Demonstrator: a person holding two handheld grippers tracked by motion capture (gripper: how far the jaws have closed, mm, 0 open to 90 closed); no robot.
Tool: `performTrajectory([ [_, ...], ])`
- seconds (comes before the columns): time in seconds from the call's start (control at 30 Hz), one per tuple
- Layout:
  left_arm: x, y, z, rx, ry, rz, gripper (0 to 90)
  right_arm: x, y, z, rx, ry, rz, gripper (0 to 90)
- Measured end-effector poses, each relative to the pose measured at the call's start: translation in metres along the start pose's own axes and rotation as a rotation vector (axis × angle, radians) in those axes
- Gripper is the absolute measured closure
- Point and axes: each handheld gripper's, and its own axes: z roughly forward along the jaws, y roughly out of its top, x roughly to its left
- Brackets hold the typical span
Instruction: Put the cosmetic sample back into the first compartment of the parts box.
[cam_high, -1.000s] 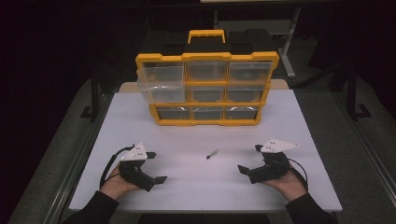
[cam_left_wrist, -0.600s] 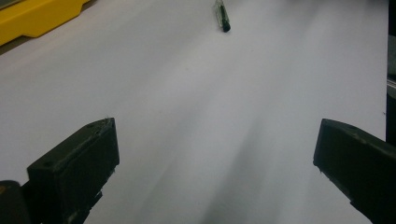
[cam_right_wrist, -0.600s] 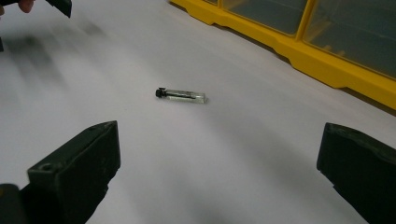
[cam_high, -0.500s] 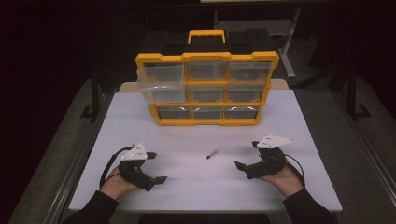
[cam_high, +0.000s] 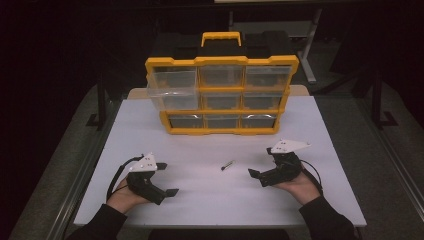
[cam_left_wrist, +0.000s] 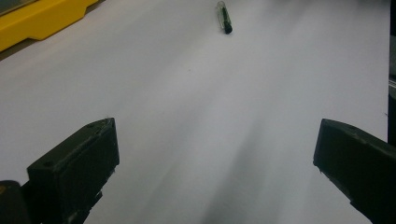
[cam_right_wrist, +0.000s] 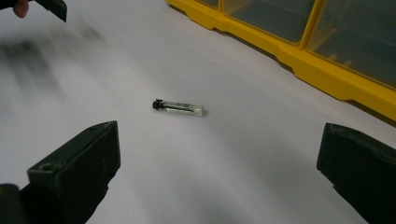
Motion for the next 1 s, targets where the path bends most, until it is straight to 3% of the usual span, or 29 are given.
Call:
performTrajectory([
  [0.23,0.000,0.000,0.000,0.001,0.001,0.002,0.0,-0.002,0.006,0.003,0.004,-0.016,0.009,0.0],
  [1.0,0.000,0.000,0.001,0.000,-0.005,-0.001,0.0,-0.008,0.028,0.022,0.030,0.000,-0.012,0.0],
])
